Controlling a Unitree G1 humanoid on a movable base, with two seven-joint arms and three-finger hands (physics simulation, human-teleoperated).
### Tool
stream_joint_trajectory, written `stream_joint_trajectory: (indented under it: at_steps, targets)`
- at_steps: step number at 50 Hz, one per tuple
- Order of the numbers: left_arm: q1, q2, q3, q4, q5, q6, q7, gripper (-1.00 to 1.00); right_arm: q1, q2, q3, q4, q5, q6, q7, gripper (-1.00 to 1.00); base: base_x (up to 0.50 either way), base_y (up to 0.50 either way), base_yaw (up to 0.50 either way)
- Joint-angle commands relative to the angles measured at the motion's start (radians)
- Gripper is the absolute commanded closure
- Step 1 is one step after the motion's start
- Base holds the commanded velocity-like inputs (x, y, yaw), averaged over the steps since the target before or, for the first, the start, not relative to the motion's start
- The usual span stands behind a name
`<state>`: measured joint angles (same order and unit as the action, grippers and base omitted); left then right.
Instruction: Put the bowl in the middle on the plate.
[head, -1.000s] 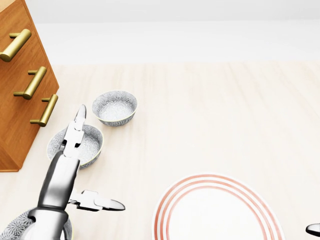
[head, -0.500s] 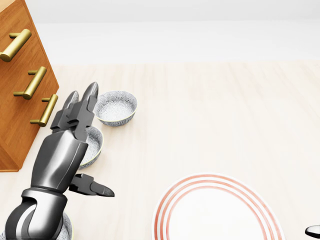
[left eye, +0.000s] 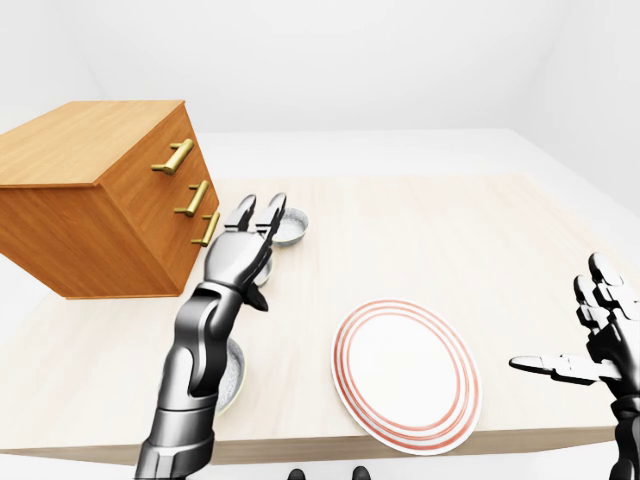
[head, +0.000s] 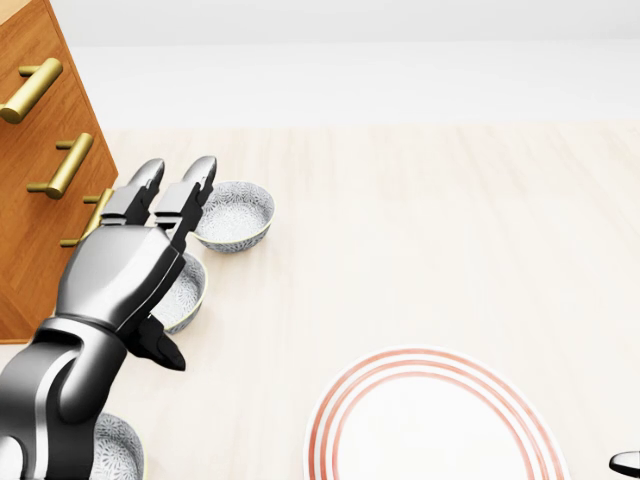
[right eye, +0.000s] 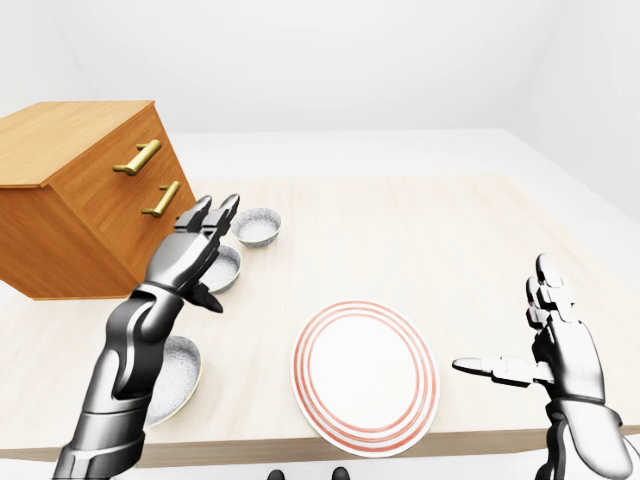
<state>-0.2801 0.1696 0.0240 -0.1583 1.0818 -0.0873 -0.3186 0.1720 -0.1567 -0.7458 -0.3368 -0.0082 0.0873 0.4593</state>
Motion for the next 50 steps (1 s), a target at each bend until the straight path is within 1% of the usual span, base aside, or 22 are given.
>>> stream_joint_trajectory:
  at_steps: [1, 4, 5, 9, 10, 11, 14, 24, 26, 28, 30, 31, 33, 35, 39, 43, 46, 50]
  targets:
    - [-0.07, 0.043, 0.012, 0.079, 0.096, 0.0, -0.062, -1.0, -0.001, 0.0, 0.0, -0.003, -0.005, 0.0, 0.001, -1.0, 0.0, 0.0, 0.0]
    - [-0.089, 0.047, 0.017, 0.093, 0.107, 0.0, -0.07, -1.0, -0.002, 0.0, 0.001, -0.001, -0.007, 0.0, 0.0, -1.0, 0.0, 0.0, 0.0]
    - [-0.106, 0.061, 0.015, 0.11, 0.126, 0.0, -0.082, -1.0, 0.002, 0.002, 0.002, -0.003, -0.009, 0.0, 0.001, -1.0, 0.0, 0.0, 0.0]
    - [-0.107, 0.059, 0.019, 0.111, 0.13, 0.0, -0.084, -1.0, 0.002, 0.002, 0.001, -0.003, -0.01, 0.0, 0.002, -1.0, 0.0, 0.0, 0.0]
    - [-0.143, 0.082, 0.015, 0.145, 0.141, 0.0, -0.093, -1.0, 0.0, 0.0, 0.002, -0.003, -0.013, 0.0, 0.0, -1.0, 0.0, 0.0, 0.0]
    - [-0.153, 0.084, 0.02, 0.146, 0.141, 0.0, -0.104, -1.0, 0.0, 0.0, 0.002, 0.002, -0.014, 0.0, 0.0, -1.0, 0.0, 0.0, 0.0]
    - [-0.201, 0.095, 0.036, 0.194, 0.136, 0.0, -0.103, -1.0, -0.001, 0.0, 0.006, 0.009, -0.017, 0.0, -0.002, -1.0, 0.0, 0.0, 0.0]
    - [-0.223, 0.104, 0.031, 0.21, 0.15, 0.0, -0.138, -1.0, -0.002, -0.002, 0.008, 0.03, -0.015, 0.0, -0.005, -1.0, 0.0, 0.0, 0.0]
    - [-0.233, 0.101, 0.031, 0.198, 0.14, 0.0, -0.176, -1.0, -0.002, -0.004, 0.008, 0.032, -0.015, 0.0, -0.008, -1.0, 0.0, 0.0, 0.0]
    - [-0.238, 0.105, 0.031, 0.206, 0.144, 0.0, -0.181, -1.0, 0.002, -0.002, 0.005, 0.015, -0.012, 0.0, -0.008, -1.0, 0.0, 0.0, 0.0]
    - [-0.237, 0.108, 0.028, 0.225, 0.151, 0.0, -0.175, -1.0, 0.002, -0.001, 0.005, 0.018, -0.013, 0.0, -0.007, -1.0, 0.0, 0.0, 0.0]
    - [-0.241, 0.109, 0.028, 0.247, 0.154, 0.0, -0.157, -1.0, 0.001, -0.001, 0.005, 0.016, -0.013, 0.0, -0.007, -1.0, 0.0, 0.0, 0.0]
    - [-0.246, 0.109, 0.031, 0.258, 0.153, 0.0, -0.156, -1.0, 0.001, -0.001, 0.005, 0.014, -0.013, 0.0, -0.006, -1.0, 0.0, 0.0, 0.0]
    - [-0.249, 0.114, 0.03, 0.281, 0.175, 0.0, -0.138, -1.0, 0.0, -0.002, 0.005, 0.008, -0.013, 0.0, -0.006, -1.0, 0.0, 0.0, 0.0]
    - [-0.264, 0.12, 0.032, 0.273, 0.184, 0.0, -0.159, -1.0, -0.005, -0.005, 0.006, 0.017, -0.014, 0.0, -0.009, -1.0, 0.0, 0.0, 0.0]
    - [-0.27, 0.122, 0.029, 0.286, 0.188, 0.0, -0.162, -1.0, -0.001, -0.003, 0.003, 0.022, -0.013, 0.0, -0.008, -1.0, 0.0, 0.0, 0.0]
    - [-0.266, 0.123, 0.028, 0.294, 0.193, 0.0, -0.159, -1.0, 0.001, -0.002, 0.004, 0.02, -0.013, 0.0, -0.008, -1.0, 0.0, 0.0, 0.0]
    - [-0.218, 0.115, 0.021, 0.292, 0.203, 0.0, -0.165, -1.0, 0.0, -0.004, 0.006, 0.029, -0.016, 0.0, -0.01, -1.0, 0.0, 0.0, 0.0]
